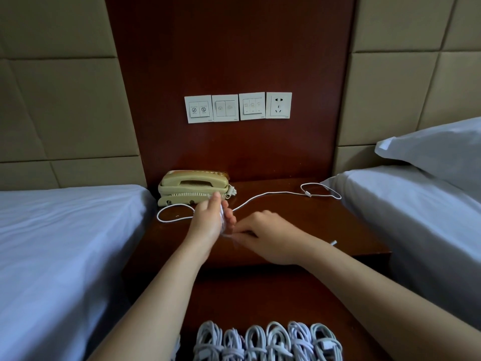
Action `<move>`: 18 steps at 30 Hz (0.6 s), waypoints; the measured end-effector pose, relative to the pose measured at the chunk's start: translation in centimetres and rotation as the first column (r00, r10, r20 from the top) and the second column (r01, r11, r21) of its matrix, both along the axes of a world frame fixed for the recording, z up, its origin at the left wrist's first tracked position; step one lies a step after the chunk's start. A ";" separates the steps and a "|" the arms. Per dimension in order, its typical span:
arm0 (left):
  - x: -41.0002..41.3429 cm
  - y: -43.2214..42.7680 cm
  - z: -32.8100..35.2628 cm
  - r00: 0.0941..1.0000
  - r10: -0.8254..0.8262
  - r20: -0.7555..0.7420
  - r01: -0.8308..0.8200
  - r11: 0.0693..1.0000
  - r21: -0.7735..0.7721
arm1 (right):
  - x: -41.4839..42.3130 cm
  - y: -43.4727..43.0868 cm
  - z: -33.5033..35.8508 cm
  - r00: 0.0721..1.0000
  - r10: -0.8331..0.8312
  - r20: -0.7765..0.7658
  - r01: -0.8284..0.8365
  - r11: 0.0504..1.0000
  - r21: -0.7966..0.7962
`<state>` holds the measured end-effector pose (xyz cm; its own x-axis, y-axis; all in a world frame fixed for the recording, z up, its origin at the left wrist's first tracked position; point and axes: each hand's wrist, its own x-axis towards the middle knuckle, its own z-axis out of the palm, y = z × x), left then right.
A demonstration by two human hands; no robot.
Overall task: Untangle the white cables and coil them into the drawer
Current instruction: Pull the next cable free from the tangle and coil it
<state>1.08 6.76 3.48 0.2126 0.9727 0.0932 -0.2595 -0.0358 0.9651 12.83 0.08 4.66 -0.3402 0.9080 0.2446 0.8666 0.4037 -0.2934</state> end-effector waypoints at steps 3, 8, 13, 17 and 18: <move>-0.1 -0.9 0.1 0.947 -0.039 -0.318 0.076 0.992 0.103 | 0.7 0.2 0.5 0.997 -0.042 -0.067 0.051 0.989 0.139; 0.5 -2.1 0.5 0.845 -0.359 -0.397 0.373 0.927 -0.043 | 1.3 0.3 0.6 0.985 -0.034 -0.167 0.063 0.984 0.168; -0.1 -2.0 0.5 0.805 -0.531 -0.264 0.506 0.847 -0.162 | 2.1 0.6 0.5 0.960 -0.019 -0.278 0.048 0.994 0.098; -0.8 -2.6 0.9 0.770 -0.598 -0.223 0.566 0.801 -0.196 | 2.6 0.5 0.9 0.985 -0.042 -0.167 0.059 0.993 0.102; -0.9 -2.8 0.9 0.778 -0.598 -0.193 0.569 0.801 -0.186 | 2.7 0.4 1.0 0.985 -0.041 -0.168 0.060 0.993 0.105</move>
<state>0.20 3.99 4.43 0.7439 0.6551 -0.1322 0.0346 0.1598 0.9865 15.51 0.51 5.62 -0.2412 0.8877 0.3923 0.8298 0.3982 -0.3909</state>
